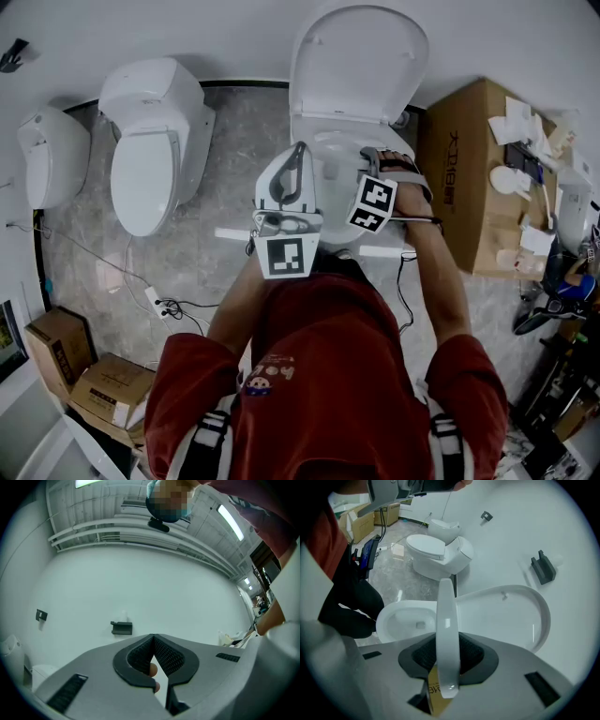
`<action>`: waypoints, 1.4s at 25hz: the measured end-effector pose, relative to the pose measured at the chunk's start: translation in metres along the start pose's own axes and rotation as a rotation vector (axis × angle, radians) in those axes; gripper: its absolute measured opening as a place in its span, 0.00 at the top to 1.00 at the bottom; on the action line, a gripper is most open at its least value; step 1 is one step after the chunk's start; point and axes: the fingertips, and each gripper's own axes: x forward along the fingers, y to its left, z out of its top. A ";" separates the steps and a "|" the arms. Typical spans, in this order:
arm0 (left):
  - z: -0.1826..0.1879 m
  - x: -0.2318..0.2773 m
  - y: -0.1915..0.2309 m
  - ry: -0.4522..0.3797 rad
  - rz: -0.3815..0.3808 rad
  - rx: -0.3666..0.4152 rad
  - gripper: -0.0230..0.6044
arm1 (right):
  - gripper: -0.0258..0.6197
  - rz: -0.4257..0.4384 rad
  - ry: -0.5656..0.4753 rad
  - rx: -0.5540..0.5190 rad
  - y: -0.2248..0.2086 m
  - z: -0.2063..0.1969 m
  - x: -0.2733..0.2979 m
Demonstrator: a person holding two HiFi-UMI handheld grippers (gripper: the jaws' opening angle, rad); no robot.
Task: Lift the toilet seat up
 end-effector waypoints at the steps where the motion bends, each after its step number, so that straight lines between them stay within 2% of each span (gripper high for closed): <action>1: 0.000 0.001 0.002 -0.001 -0.002 -0.002 0.95 | 0.81 -0.008 0.004 -0.002 -0.003 0.000 0.000; 16: -0.004 0.024 0.013 -0.014 -0.049 -0.026 0.95 | 0.77 -0.074 0.043 0.015 -0.035 0.000 0.000; 21: -0.007 0.036 0.011 -0.027 -0.031 -0.041 0.95 | 0.76 -0.085 0.028 0.005 -0.047 0.000 0.002; 35: 0.003 0.064 0.019 -0.047 0.033 -0.009 0.95 | 0.75 -0.096 -0.015 -0.029 -0.086 -0.002 0.007</action>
